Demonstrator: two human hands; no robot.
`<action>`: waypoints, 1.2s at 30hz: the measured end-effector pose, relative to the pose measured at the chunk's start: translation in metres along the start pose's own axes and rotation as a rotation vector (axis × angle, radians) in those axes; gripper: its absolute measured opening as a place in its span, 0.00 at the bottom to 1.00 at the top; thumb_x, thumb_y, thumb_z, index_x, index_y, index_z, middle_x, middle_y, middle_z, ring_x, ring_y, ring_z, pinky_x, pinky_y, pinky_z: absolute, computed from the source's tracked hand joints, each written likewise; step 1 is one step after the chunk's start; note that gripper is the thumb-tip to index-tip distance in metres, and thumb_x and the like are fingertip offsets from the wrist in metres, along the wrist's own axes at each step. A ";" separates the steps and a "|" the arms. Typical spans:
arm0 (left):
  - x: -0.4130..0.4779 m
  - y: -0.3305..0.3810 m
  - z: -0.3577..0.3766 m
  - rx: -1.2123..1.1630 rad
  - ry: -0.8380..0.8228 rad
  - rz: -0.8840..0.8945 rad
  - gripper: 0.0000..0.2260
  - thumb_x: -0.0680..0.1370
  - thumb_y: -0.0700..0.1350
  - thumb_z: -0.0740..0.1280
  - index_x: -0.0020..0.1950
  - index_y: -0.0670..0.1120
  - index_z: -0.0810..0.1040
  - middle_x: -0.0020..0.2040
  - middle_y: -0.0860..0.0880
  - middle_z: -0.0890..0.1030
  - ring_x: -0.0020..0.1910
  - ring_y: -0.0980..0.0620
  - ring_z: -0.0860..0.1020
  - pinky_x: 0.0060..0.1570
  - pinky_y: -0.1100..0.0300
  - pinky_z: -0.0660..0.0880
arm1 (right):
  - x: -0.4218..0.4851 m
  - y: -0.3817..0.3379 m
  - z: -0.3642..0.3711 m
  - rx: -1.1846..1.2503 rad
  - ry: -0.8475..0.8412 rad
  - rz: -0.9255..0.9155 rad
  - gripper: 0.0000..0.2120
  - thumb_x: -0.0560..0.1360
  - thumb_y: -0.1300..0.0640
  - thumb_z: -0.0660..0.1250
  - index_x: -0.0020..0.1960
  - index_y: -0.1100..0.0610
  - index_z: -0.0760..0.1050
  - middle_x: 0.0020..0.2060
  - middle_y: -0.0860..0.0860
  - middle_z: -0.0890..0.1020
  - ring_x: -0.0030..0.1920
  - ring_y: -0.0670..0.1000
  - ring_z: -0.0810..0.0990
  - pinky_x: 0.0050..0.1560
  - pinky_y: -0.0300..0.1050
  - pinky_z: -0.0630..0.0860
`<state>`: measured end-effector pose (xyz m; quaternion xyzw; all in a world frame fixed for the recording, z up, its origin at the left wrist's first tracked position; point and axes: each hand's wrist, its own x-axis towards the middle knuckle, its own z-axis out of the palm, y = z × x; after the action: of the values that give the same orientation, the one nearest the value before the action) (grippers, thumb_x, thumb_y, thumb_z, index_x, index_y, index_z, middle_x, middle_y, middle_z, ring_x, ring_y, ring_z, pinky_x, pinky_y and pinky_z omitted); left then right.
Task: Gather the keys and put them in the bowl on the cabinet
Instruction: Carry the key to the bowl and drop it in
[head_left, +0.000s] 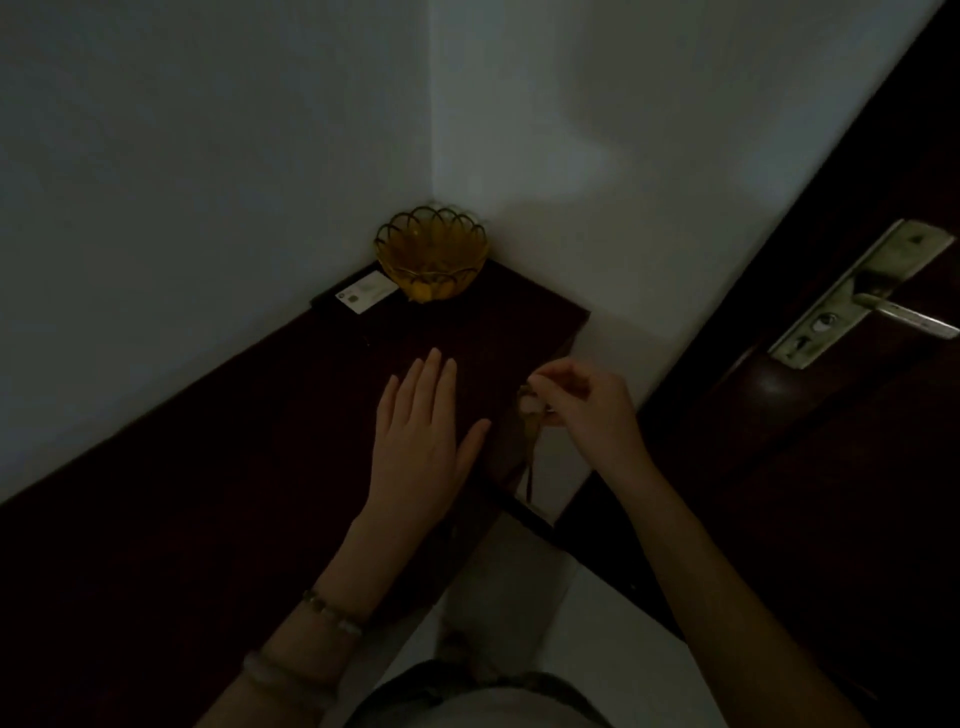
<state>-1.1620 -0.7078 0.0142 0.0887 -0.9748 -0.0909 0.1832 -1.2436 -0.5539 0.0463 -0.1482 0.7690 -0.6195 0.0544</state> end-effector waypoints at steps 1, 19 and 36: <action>0.007 -0.002 0.001 -0.001 0.001 -0.005 0.29 0.77 0.57 0.58 0.71 0.40 0.62 0.71 0.38 0.66 0.70 0.42 0.64 0.69 0.48 0.52 | 0.008 0.000 0.002 0.002 -0.005 -0.007 0.11 0.73 0.59 0.68 0.37 0.44 0.78 0.37 0.47 0.82 0.38 0.42 0.81 0.33 0.34 0.77; 0.103 -0.019 0.027 0.091 0.062 -0.265 0.28 0.78 0.56 0.59 0.71 0.39 0.63 0.71 0.39 0.66 0.70 0.42 0.64 0.70 0.47 0.55 | 0.166 0.013 0.024 0.080 -0.265 0.024 0.05 0.73 0.61 0.68 0.40 0.54 0.79 0.40 0.54 0.82 0.43 0.52 0.83 0.41 0.47 0.82; 0.174 -0.007 0.070 0.185 0.095 -0.575 0.28 0.78 0.57 0.56 0.72 0.40 0.61 0.72 0.40 0.65 0.71 0.44 0.63 0.71 0.48 0.56 | 0.338 0.025 0.073 -0.042 -0.431 -0.127 0.05 0.69 0.62 0.71 0.39 0.52 0.78 0.36 0.48 0.81 0.41 0.47 0.80 0.43 0.35 0.75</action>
<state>-1.3469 -0.7400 0.0079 0.3815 -0.9042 -0.0458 0.1864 -1.5494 -0.7177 0.0397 -0.3266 0.7414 -0.5594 0.1753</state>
